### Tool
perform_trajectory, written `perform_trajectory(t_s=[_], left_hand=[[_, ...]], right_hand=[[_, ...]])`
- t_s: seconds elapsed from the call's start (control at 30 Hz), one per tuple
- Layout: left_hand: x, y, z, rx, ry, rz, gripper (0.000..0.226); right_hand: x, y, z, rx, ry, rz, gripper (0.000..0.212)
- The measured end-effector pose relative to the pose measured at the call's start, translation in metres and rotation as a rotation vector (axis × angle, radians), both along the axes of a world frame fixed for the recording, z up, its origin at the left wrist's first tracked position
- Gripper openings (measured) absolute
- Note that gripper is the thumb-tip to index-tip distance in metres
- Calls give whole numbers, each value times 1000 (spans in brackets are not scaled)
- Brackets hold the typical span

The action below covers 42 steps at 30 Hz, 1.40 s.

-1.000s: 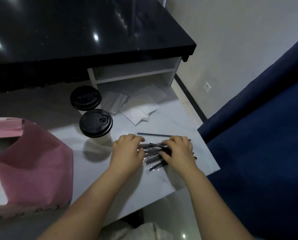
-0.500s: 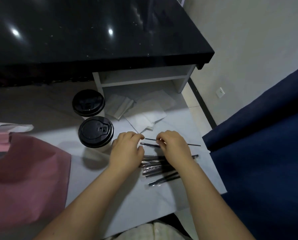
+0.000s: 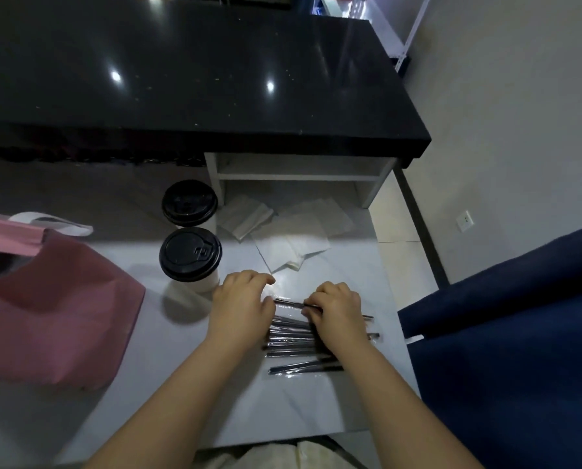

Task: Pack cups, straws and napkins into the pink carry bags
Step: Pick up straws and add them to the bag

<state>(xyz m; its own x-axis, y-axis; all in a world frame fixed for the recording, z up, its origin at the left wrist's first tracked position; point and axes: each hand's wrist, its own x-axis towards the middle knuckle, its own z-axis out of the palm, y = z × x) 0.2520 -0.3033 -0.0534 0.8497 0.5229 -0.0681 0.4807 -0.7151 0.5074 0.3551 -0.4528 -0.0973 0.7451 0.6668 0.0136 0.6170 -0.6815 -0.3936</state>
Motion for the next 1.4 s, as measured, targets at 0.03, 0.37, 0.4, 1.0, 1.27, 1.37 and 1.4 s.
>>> perform_trajectory(t_s=[0.03,0.37,0.4,1.0,1.27,1.37,1.4], left_hand=[[-2,-3,0,-1,0,11,32],[-29,-22,37,58,-143,179,31],[-32,-24,47,78,-172,200,31],[-189,54,154,492,-344,529,40],[-304,143,155,467,-314,477,40],[-335,177,157,425,-343,421,40],[-342,187,158,415,-351,396,40]], right_hand=[[-1,2,0,-6,-1,15,5],[-1,2,51,47,1,168,8],[-2,1,61,67,-11,187,7],[-110,86,200,346,-179,540,10],[-216,174,227,513,-173,475,9],[-249,205,230,540,-131,432,12],[-258,214,232,558,-97,414,13]])
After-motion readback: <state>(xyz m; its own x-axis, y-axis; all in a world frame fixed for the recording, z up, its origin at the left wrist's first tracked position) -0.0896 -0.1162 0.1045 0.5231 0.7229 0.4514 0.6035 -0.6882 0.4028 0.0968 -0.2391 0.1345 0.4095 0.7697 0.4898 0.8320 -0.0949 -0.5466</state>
